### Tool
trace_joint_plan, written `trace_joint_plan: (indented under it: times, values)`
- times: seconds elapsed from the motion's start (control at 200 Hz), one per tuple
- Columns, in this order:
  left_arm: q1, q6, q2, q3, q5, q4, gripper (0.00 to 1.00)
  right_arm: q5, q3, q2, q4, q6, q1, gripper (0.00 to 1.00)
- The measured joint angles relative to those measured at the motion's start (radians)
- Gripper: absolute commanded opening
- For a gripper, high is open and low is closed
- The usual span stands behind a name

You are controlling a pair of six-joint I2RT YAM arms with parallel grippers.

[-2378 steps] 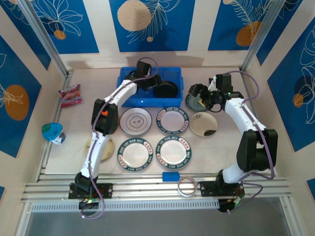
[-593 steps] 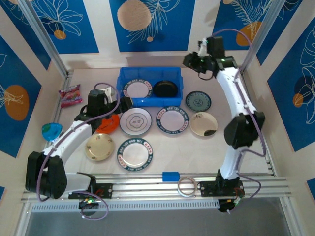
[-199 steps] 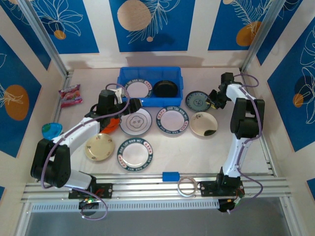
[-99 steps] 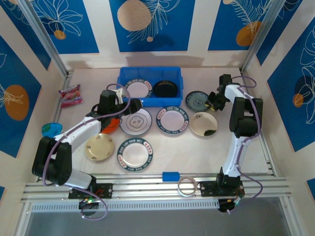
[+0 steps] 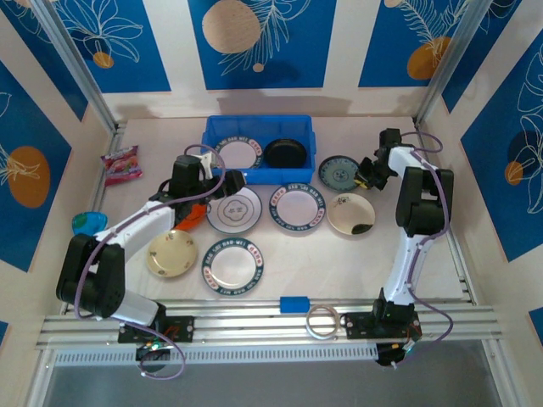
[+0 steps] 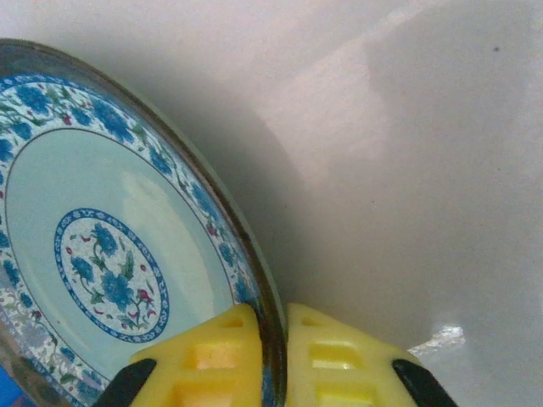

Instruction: Place the plates into the plastic bin on the countertop

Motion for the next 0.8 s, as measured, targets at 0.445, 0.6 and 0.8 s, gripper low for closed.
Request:
trace_joint_plan:
  times: [0.445,0.6,0.8]
  values:
    - [-0.005,-0.003,0.003,0.0,0.0,0.0,0.85,0.055,-0.08,-0.156,0.042,0.045,-0.023,0.0]
    - [-0.008,-0.003,0.003,0.0,0.0,0.0,0.85,0.118,-0.095,-0.251,0.028,0.056,-0.034,0.0]
    - [-0.008,-0.003,0.004,0.01,0.0,0.0,0.84,0.141,-0.107,-0.428,0.024,0.068,-0.026,0.0]
